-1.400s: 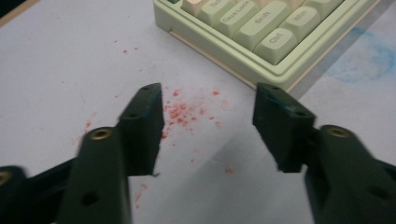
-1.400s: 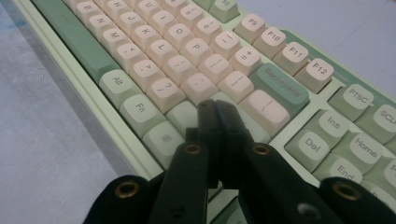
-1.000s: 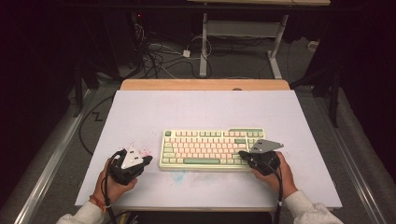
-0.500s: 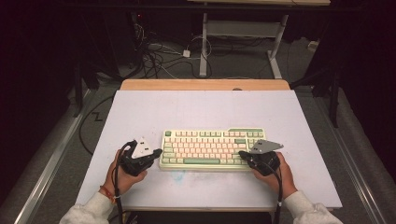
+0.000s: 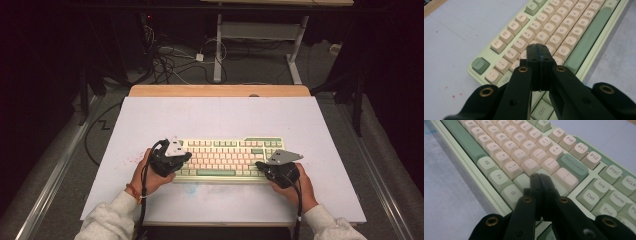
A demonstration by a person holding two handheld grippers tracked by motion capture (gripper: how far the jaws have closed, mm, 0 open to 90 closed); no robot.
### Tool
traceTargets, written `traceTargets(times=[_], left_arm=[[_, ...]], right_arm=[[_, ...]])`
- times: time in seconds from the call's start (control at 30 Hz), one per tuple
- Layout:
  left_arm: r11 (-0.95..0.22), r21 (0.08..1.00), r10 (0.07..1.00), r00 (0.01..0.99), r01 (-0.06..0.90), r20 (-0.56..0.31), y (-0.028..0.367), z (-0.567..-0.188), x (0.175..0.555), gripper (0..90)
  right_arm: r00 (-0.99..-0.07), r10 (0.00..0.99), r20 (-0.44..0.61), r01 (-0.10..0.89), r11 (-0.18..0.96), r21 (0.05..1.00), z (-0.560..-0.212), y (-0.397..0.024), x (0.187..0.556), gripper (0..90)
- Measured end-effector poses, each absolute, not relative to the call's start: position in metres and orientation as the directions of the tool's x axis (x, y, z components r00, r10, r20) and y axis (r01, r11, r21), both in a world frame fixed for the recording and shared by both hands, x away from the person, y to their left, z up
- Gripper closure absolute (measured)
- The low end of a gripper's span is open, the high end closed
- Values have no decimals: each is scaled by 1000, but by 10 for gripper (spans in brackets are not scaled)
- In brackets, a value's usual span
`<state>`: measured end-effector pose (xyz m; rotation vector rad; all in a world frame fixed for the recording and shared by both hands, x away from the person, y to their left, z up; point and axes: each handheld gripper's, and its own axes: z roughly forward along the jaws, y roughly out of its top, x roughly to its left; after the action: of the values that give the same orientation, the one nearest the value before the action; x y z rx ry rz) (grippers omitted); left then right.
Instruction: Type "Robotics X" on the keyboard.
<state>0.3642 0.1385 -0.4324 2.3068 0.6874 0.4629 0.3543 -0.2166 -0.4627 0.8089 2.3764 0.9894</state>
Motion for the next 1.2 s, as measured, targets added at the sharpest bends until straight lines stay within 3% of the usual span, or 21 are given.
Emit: traceTargets(times=[0.57,1.2], left_arm=[[-699,635,528,836,329,149,89,-440,393,876],[-730,595,524,834,335,173,79,-450,400,864]], right_arm=[[-730,659,-179,341,579,741,-463,-215,354,900],[-730,655,-192,336,590,734,-462,-214,354,900]])
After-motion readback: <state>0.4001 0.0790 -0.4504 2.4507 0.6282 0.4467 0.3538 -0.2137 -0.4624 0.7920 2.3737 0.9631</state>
